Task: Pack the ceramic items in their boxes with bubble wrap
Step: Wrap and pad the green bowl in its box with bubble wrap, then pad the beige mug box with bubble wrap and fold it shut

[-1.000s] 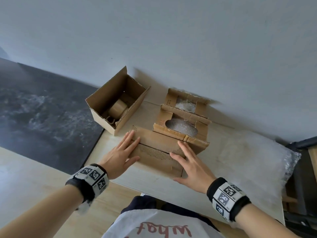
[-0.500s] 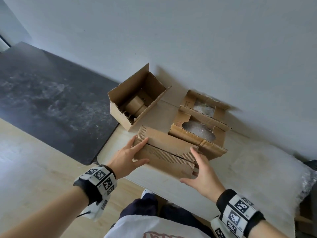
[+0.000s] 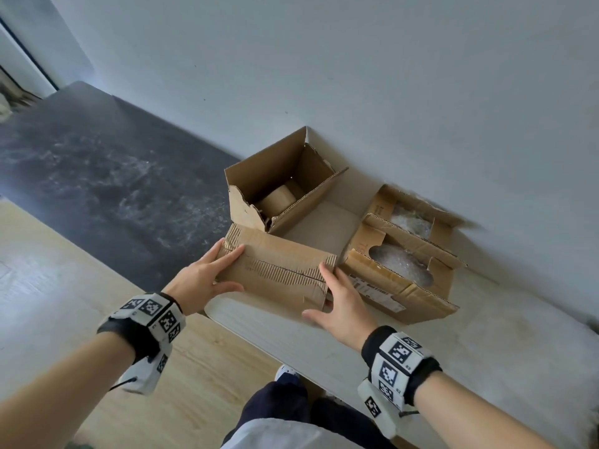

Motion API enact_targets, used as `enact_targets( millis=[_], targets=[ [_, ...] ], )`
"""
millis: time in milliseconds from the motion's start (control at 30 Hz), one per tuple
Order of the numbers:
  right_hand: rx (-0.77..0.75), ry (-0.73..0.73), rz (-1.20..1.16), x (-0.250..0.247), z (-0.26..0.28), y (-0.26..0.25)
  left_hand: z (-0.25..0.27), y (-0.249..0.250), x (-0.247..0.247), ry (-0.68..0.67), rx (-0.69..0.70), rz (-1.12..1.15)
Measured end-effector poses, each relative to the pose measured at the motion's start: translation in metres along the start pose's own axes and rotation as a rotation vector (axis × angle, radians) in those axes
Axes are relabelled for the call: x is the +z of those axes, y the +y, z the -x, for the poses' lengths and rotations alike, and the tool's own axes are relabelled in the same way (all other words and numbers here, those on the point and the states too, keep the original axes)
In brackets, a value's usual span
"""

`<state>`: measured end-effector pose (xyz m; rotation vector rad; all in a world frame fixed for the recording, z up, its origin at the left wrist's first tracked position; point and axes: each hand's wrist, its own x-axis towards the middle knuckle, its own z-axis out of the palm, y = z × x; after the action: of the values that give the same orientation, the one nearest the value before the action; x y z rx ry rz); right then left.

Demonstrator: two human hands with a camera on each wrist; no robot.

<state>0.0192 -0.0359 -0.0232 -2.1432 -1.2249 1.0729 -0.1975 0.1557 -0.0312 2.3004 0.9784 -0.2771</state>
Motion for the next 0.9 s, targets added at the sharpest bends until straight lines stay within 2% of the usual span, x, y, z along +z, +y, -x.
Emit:
enact_targets(
  millis=[100,167,233,267,300,367,433,533,633,733,900],
  targets=[
    [0.012,-0.009,0.041,0.002,0.003,0.000,0.002,-0.001,0.002,0.025,0.050,-0.068],
    [-0.008,0.013,0.132,0.000,0.007,-0.002,0.004,0.000,0.006,0.058,0.104,-0.243],
    [-0.051,0.029,0.251,-0.006,0.011,-0.008,0.008,0.005,0.007,0.050,0.109,-0.363],
    [-0.074,0.039,0.298,-0.013,0.012,-0.013,0.010,0.008,0.006,0.044,0.095,-0.351],
    [-0.095,0.057,0.330,-0.022,0.011,-0.019,0.012,0.013,0.003,0.047,0.078,-0.293],
    [-0.146,0.130,0.345,-0.048,-0.001,-0.034,0.013,0.024,-0.009,0.110,0.005,-0.034],
    [-0.183,0.228,0.313,-0.080,-0.026,-0.053,0.002,0.035,-0.028,0.231,-0.175,0.283],
    [-0.122,0.307,0.286,-0.126,-0.082,-0.083,-0.032,0.049,-0.063,0.328,-0.419,0.505],
    [0.000,0.289,0.293,-0.147,-0.140,-0.101,-0.065,0.058,-0.088,0.234,-0.517,0.577],
    [0.128,0.233,0.331,-0.150,-0.181,-0.106,-0.088,0.061,-0.093,0.131,-0.533,0.590],
    [0.246,0.131,0.433,-0.145,-0.216,-0.100,-0.107,0.060,-0.093,0.130,-0.538,0.532]
  ],
)
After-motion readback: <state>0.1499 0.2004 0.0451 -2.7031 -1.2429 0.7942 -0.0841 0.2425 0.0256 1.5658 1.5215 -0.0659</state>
